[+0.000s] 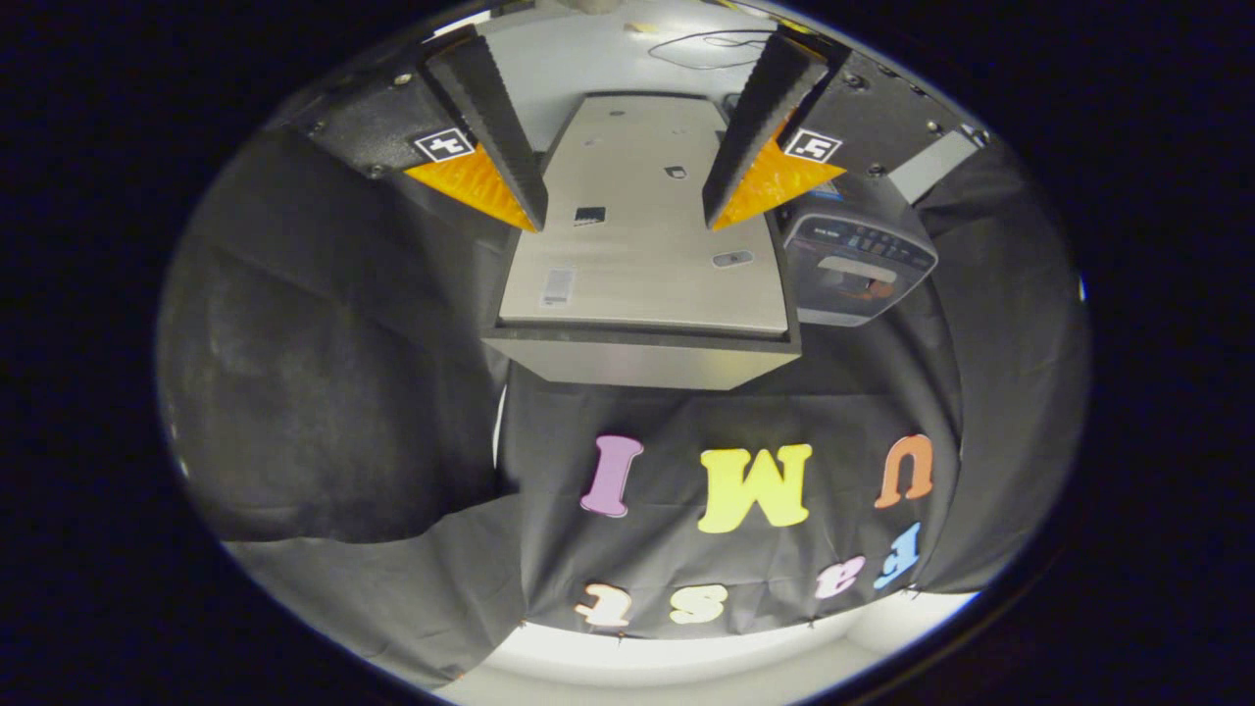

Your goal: Put the clothes into the washing machine and then close the washing machine lid.

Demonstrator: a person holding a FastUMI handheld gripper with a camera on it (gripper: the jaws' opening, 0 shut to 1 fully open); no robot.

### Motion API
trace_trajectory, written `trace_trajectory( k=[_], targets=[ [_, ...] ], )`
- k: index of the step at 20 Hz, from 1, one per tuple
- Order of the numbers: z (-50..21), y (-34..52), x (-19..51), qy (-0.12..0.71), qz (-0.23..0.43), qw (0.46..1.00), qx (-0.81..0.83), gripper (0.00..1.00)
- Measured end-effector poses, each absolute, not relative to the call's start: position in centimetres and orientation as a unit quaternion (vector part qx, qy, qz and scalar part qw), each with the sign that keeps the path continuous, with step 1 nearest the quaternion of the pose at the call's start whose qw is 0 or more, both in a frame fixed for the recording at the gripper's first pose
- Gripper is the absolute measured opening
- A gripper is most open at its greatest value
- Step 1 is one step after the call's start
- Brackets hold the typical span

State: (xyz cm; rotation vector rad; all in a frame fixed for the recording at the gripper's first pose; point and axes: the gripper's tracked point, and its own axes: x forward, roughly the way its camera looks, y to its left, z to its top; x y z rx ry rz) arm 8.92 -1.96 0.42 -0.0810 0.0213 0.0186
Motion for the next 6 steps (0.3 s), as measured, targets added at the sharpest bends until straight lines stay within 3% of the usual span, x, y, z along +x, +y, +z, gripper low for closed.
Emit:
trace_trajectory(
  k=[6],
  targets=[
    [-0.46,-2.37,8.55,0.000,0.020,0.999,-0.051,1.00]
  ],
)
